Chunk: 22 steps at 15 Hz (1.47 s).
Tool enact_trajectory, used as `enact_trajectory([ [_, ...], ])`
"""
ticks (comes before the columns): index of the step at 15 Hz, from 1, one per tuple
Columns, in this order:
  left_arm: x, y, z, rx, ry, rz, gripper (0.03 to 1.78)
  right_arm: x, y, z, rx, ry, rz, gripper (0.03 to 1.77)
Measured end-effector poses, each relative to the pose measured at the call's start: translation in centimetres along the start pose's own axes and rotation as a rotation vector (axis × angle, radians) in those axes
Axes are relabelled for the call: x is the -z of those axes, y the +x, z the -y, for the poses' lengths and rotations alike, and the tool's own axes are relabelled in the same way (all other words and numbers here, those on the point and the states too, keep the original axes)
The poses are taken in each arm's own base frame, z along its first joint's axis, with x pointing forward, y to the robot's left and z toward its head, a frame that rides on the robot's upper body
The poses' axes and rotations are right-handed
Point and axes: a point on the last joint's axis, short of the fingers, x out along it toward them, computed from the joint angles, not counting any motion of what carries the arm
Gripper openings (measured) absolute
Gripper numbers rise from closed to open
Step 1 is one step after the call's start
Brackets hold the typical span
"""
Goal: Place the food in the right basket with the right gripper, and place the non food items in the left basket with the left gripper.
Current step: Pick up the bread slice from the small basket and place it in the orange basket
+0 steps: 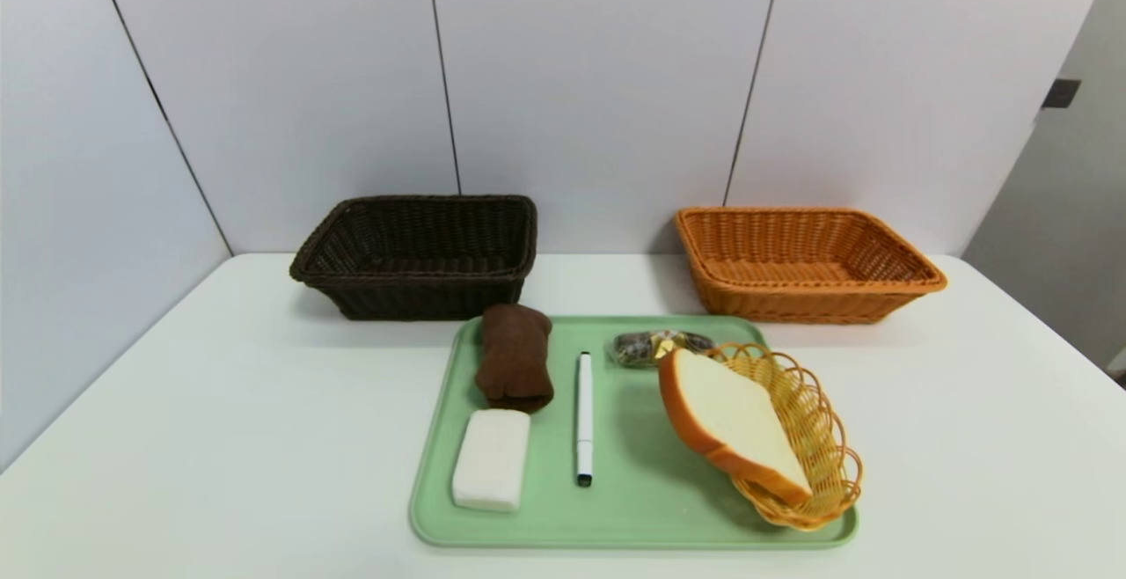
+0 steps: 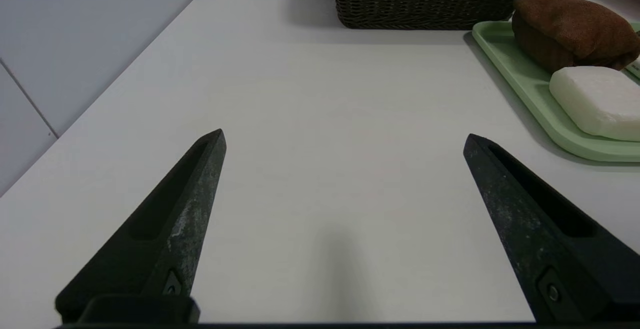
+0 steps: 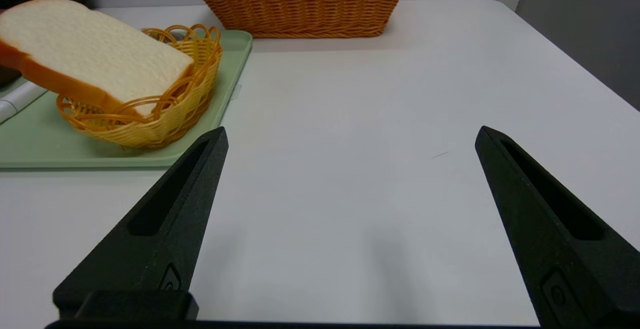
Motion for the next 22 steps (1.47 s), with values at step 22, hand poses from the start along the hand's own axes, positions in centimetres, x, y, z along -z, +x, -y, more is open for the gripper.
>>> enact_trajectory([
  [22, -7.7, 0.1, 0.4, 0.121, -0.001, 0.060, 1.69, -8.4, -1.6, -0.5, -0.186, -0.056, 0.100, 1.71],
])
